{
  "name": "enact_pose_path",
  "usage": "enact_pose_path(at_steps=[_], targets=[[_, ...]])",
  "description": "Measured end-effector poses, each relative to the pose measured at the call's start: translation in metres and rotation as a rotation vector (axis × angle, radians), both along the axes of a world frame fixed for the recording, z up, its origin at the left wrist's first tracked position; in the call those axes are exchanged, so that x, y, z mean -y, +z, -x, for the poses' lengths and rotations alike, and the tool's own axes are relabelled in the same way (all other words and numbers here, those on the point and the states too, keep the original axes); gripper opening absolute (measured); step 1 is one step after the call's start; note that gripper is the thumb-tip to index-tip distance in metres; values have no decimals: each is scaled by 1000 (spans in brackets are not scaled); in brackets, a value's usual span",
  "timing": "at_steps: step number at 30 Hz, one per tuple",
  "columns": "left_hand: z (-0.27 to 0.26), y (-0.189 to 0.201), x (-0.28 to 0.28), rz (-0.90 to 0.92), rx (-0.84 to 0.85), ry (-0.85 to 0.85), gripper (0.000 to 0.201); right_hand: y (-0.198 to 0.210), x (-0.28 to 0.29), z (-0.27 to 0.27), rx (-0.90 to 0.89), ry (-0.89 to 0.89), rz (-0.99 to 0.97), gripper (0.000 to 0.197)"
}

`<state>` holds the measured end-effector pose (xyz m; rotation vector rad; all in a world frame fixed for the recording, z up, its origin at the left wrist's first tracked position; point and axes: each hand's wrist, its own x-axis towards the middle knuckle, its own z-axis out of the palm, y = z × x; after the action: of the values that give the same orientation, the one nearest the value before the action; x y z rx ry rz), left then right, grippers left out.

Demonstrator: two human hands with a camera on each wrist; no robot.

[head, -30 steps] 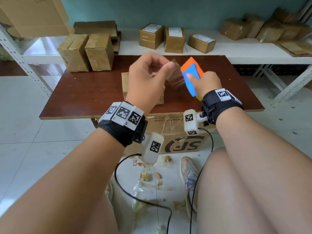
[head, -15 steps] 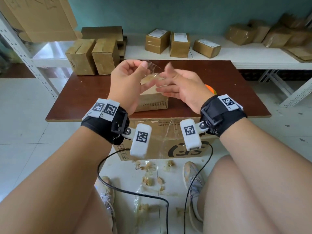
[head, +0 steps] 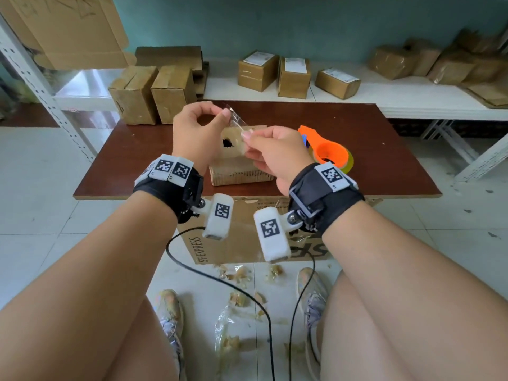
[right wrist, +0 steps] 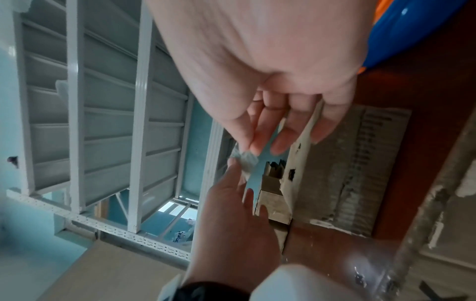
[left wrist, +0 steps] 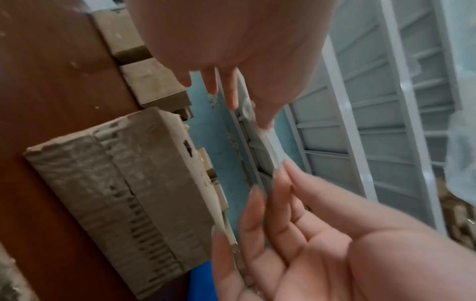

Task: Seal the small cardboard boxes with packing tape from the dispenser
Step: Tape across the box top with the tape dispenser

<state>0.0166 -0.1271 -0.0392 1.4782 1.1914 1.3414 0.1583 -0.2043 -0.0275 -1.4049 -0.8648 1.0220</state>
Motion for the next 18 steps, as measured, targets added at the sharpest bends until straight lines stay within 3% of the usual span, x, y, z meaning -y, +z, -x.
enact_pose_path(at_steps=[5, 9, 13, 18], targets=[[0, -8, -22, 114, -55, -101, 17, -11, -13, -3, 43, -78, 128, 12], [-4, -12, -27, 154, -34, -162, 15, -13, -20, -4, -94, -114, 174, 22], [-11, -13, -25, 155, -143, -64, 20, -15, -28, -7, -167, -139, 143, 8], [-14, -10, 1, 140, -191, 105, 22, -15, -33, -14, 43, -135, 23, 17]])
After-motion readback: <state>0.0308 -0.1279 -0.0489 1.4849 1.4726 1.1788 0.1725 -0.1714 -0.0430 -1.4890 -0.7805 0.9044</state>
